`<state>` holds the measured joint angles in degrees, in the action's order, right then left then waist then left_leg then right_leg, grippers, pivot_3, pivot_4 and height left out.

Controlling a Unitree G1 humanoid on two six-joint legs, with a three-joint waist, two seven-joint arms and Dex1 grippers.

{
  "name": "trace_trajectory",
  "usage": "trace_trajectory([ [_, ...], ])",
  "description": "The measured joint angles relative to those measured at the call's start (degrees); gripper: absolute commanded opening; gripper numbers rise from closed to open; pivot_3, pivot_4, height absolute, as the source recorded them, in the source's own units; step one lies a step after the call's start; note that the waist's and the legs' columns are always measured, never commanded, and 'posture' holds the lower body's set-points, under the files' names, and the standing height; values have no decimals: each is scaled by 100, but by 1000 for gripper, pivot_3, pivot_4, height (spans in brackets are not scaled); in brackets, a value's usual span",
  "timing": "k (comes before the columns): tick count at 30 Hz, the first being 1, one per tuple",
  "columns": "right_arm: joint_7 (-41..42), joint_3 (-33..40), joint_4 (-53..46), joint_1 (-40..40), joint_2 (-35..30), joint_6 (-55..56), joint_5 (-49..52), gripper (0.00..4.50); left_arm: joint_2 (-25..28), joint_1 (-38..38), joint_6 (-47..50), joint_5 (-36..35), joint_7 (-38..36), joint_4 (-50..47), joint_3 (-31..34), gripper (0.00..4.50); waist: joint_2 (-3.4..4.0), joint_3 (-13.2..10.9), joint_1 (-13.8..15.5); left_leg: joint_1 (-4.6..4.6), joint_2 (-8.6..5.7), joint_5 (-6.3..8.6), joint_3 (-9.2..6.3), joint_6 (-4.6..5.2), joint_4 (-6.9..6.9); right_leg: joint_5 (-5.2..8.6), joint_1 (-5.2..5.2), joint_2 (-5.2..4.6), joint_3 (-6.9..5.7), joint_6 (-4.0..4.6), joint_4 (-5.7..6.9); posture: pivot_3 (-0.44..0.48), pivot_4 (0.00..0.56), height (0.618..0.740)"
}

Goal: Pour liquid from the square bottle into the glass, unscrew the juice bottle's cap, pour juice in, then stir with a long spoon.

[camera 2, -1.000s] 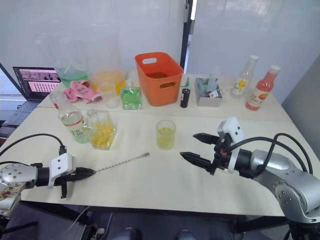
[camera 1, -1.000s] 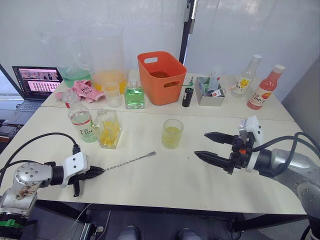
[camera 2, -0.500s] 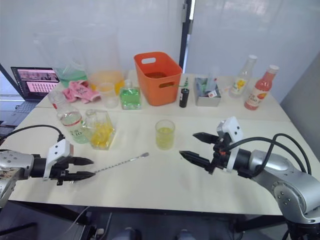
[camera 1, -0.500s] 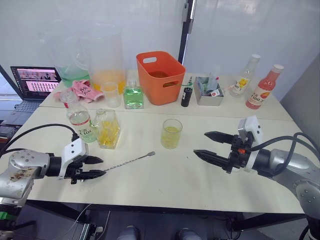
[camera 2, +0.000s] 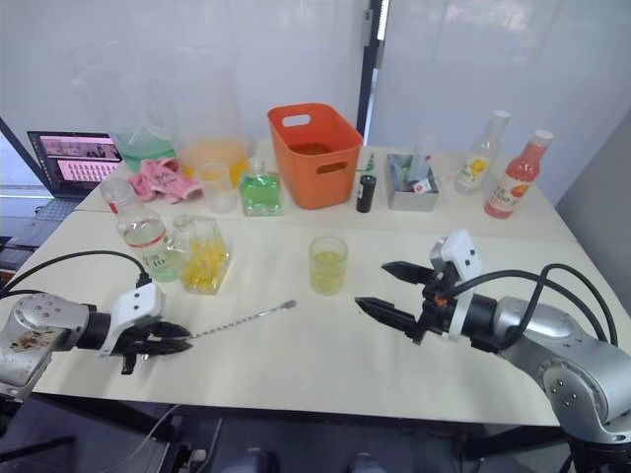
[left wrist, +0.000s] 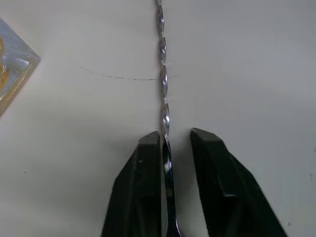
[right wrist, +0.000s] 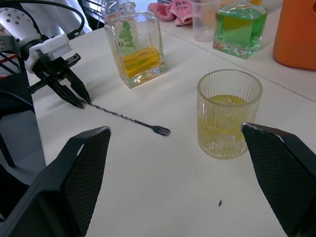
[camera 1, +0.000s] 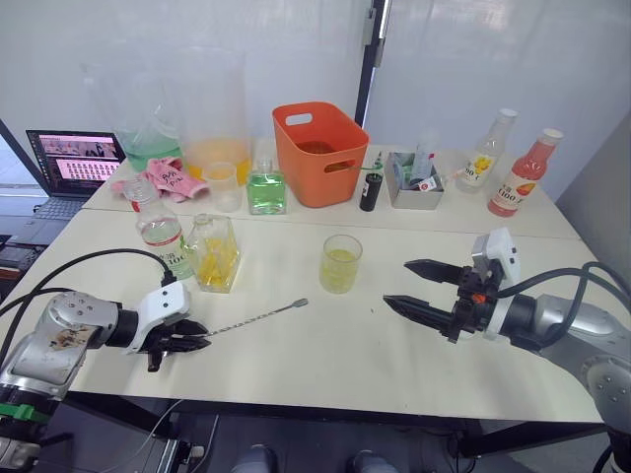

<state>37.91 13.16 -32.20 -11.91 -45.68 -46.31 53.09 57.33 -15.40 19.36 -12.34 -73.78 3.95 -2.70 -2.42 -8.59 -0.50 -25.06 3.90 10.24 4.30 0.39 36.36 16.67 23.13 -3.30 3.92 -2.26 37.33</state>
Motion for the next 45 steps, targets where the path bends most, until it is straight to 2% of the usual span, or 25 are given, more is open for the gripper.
trace_trajectory([
  [10, -195, 61, -111, 185, 3, -5, 22, 4500, -7, -148, -175, -75, -529, 274, -54, 24, 3, 2, -17, 1, 0, 0, 0, 0, 13, 2, 4, 1, 1, -2, 25, 0, 150, 739],
  [13, -256, 139, -120, 345, 14, -11, 99, 4500, -82, -214, 157, -651, -921, 243, 48, 24, 1, 1, -17, -1, 2, 0, -3, 0, 19, 2, 4, 3, 1, -2, 30, 0, 150, 739],
  [18, -317, 334, -202, 909, -39, -109, 122, 4500, -62, -549, 1681, -2106, -1120, -367, 767, 24, -2, -1, -4, -13, -2, 0, -21, 0, 41, 6, 1, 5, -2, -10, 34, 0, 150, 739],
  [21, -380, 384, -286, 1107, -19, -174, 231, 4500, -268, -634, 2340, -2722, -800, -767, 1094, 24, -1, -1, -18, -10, -3, 0, -26, 1, 43, 7, 0, 6, -1, -11, 43, 0, 150, 739],
  [23, -612, 335, -404, 1052, 246, -222, 490, 4500, -626, -624, 2715, -3093, -404, -1113, 1180, 24, -2, -1, -32, -10, -1, 0, -30, 0, 47, 7, 0, 9, -1, -11, 52, 0, 150, 739],
  [26, -1388, -147, -533, 476, 1330, -221, 1158, 4500, -1399, -622, 3089, -3578, 421, -1631, 1259, 24, -5, 0, -98, -8, 3, -4, -47, -5, 55, 7, 3, 20, 3, -10, 70, 0, 150, 739],
  [29, -2233, -676, -567, 180, 2380, -180, 1720, 4500, -1947, -582, 3275, -3916, 1179, -1987, 1298, 24, -4, 0, -92, -9, 1, -7, -62, -11, 54, 7, 2, 24, 2, -9, 74, 0, 150, 739],
  [33, -3056, -951, -410, -78, 3119, -11, 2049, 4500, -2187, -398, 3376, -4096, 1754, -2347, 1296, 24, -4, 0, -64, -11, -7, -8, -61, -12, 55, 6, 1, 17, 2, -9, 72, 0, 150, 739],
  [38, -3429, -932, -243, -363, 3269, 200, 2423, 4500, -2219, -262, 3363, -4128, 1914, -2487, 1252, 24, -4, 0, -31, -11, -8, -10, -58, -14, 55, 6, -1, 17, 1, -9, 70, 0, 150, 739],
  [43, -3508, -866, -53, -461, 3090, 234, 2620, 4500, -2204, -259, 3304, -4069, 1933, -2487, 1067, 24, -3, 0, -36, -10, -7, -10, -56, -14, 54, 7, 0, 18, 1, -8, 69, 0, 150, 739],
  [44, -3510, -858, -49, -464, 3072, 239, 2656, 3976, -2204, -260, 3302, -4066, 1939, -2487, 1055, 0, -3, 0, -37, -11, -6, -10, -56, -14, 54, 7, 1, 19, 1, -8, 70, 0, 150, 739],
  [45, -3514, -856, -47, -464, 3057, 243, 2693, 3699, -2204, -261, 3299, -4064, 1944, -2487, 1046, 0, -4, 0, -38, -10, -6, -10, -56, -14, 53, 7, 1, 19, 1, -7, 70, 0, 150, 739],
])
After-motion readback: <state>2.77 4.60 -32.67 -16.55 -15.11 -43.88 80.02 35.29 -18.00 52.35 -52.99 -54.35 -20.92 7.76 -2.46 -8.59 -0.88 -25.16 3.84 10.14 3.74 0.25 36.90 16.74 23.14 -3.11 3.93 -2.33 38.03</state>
